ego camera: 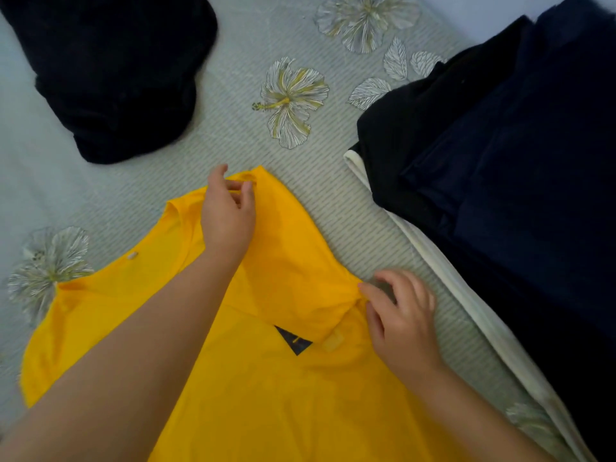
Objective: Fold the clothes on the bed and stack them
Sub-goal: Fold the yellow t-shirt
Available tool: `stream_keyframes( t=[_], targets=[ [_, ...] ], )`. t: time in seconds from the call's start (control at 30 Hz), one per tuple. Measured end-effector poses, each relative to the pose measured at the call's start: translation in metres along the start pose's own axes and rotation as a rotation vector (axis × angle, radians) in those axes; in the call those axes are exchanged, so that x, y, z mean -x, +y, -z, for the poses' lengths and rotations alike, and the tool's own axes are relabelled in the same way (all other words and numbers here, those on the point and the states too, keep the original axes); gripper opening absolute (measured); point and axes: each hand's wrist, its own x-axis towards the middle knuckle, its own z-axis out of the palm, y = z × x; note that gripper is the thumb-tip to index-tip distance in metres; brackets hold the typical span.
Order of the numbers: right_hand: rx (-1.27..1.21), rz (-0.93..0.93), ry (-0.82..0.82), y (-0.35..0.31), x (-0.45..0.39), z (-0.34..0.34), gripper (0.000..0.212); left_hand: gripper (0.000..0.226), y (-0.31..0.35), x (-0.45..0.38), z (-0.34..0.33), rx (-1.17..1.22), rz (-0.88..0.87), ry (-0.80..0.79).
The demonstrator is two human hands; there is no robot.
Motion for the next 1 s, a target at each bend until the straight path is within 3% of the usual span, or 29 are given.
stream_keyframes(
  t=[0.2, 0.3, 0.53, 0.7, 0.87, 0.93, 1.0],
  targets=[
    [0.078, 0.5, -0.185, -0.015, -0.001, -0.003, 0.036, 0.037, -0.051, 0.072, 0.042, -0.268, 0.002, -0.11],
    [0.152, 0.653, -0.332, -0.02, -0.014, -0.008, 0.033, 0.028, -0.065, 0.095, 0.048, -0.268, 0.081, -0.122],
    [0.388, 0.684, -0.688, -0.02, -0.014, -0.002, 0.065, 0.023, -0.074, 0.098, 0.044, -0.067, 0.289, 0.003],
    [0.439, 0.659, -0.755, -0.044, -0.014, 0.006, 0.075, 0.036, -0.087, 0.124, 0.068, 0.06, 0.341, 0.185],
    [0.207, 0.758, -0.632, -0.097, -0.005, -0.014, 0.062, 0.036, -0.137, 0.203, 0.122, -0.199, 0.215, 0.358],
    [0.142, 0.841, -0.617, -0.131, 0.0, -0.033, 0.042, 0.039, -0.165, 0.233, 0.144, -0.234, 0.359, 0.417],
    [0.1, 0.92, -0.63, -0.169, 0.005, -0.054, 0.025, 0.036, -0.188, 0.262, 0.159, -0.158, 0.611, 0.448]
  ],
)
